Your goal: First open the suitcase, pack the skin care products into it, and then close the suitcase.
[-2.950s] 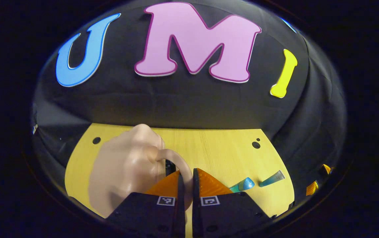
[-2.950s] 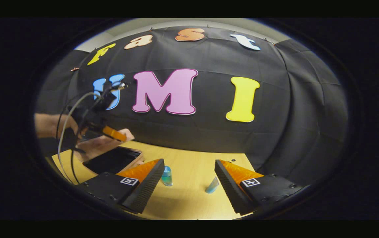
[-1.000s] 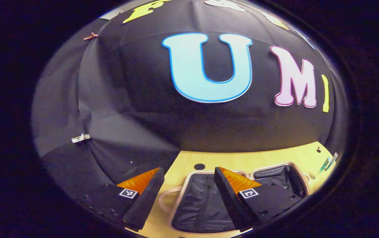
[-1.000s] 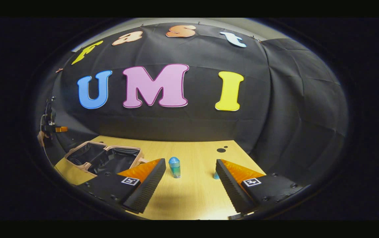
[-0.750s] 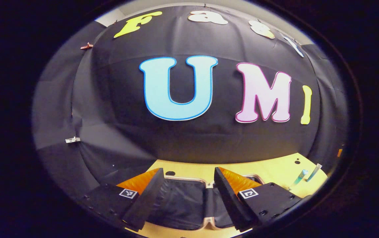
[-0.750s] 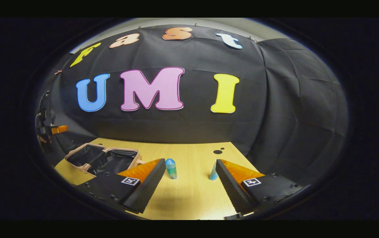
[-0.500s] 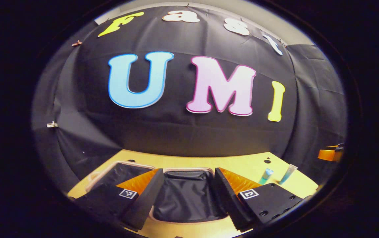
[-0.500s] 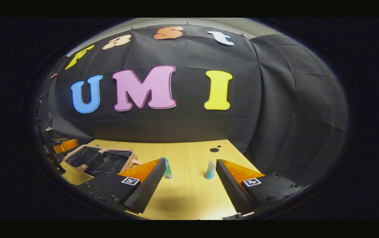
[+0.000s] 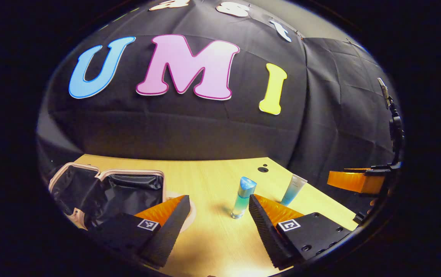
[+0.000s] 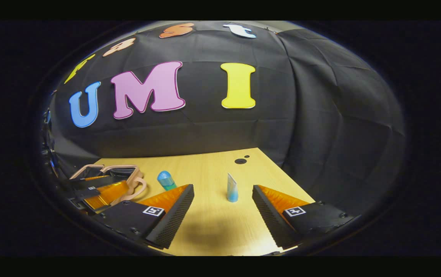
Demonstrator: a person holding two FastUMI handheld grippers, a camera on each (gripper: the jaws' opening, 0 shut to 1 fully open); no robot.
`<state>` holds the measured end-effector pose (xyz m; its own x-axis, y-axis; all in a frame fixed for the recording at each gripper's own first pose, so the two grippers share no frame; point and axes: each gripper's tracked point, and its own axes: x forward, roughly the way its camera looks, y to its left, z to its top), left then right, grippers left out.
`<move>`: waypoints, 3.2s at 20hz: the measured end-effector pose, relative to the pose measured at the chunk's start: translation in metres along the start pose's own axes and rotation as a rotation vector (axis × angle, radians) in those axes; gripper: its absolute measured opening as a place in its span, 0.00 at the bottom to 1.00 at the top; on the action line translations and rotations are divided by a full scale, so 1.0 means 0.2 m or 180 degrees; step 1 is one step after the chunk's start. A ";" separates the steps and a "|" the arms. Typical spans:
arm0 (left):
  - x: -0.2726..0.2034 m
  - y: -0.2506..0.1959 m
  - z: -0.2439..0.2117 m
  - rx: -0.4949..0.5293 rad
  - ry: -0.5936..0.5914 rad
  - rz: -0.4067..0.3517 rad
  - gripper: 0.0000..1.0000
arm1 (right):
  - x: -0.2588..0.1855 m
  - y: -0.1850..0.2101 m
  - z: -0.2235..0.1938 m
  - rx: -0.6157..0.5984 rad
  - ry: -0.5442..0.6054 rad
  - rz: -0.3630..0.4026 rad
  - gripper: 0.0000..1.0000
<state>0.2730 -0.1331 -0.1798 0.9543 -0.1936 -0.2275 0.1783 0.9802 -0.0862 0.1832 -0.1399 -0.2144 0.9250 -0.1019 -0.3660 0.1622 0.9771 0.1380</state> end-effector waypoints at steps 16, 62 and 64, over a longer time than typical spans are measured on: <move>0.79 -0.16 -0.42 0.0091 0.0499 0.0105 0.94 | 0.66 -0.10 -0.39 0.0245 0.0336 0.0028 0.99; -0.07 0.64 0.03 -0.0063 0.0109 0.0720 0.46 | 0.34 0.72 -0.22 -0.0141 0.0437 0.0986 0.35; -0.17 0.85 -0.02 -0.0057 0.0294 0.0913 0.46 | 0.29 0.86 -0.21 -0.0153 0.0469 0.1138 0.34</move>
<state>0.2695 0.0399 -0.1909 0.9391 0.0872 -0.3323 -0.1004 0.9947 -0.0227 0.2502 0.0292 -0.2499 0.8604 0.2711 -0.4314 -0.1809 0.9541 0.2388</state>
